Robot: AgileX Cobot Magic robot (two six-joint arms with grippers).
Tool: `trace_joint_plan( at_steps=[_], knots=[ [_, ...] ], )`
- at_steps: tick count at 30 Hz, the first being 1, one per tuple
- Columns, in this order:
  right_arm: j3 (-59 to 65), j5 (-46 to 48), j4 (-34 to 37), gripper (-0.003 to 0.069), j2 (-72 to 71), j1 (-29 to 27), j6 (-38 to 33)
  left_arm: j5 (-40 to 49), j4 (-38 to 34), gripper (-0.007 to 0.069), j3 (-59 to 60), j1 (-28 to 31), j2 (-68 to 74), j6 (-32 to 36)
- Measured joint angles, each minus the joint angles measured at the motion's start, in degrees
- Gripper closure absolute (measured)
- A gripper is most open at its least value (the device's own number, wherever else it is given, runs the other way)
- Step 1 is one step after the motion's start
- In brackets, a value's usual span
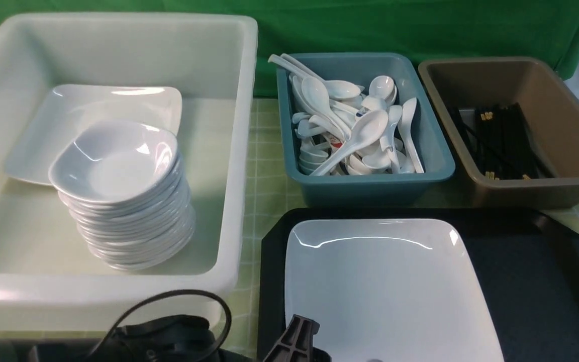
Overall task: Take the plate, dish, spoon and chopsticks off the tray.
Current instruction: Use the left arm to grab a plate from the dinner plate
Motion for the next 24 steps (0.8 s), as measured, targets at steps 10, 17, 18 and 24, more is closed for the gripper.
trace_joint_plan(
  at_steps=[10, 17, 18, 24],
  knots=[
    [0.04, -1.15, 0.17, 0.0515, 0.00, 0.00, 0.38, -2.58, 0.85, 0.0170, 0.07, 3.55, 0.94, -0.01],
    [0.04, -1.90, 0.22, 0.0515, 0.00, 0.00, 0.38, -6.88, 0.89, 0.0199, 0.07, 3.58, 5.87, -0.58],
    [0.04, -1.90, 0.22, 0.0515, 0.00, 0.00, 0.38, -7.51, 0.89, 0.0201, 0.07, 3.58, 6.53, -0.76],
    [0.04, -1.90, 0.22, 0.0515, 0.00, 0.00, 0.38, -8.11, 2.01, 0.0202, 0.07, 3.58, 6.94, -0.98]
  ],
)
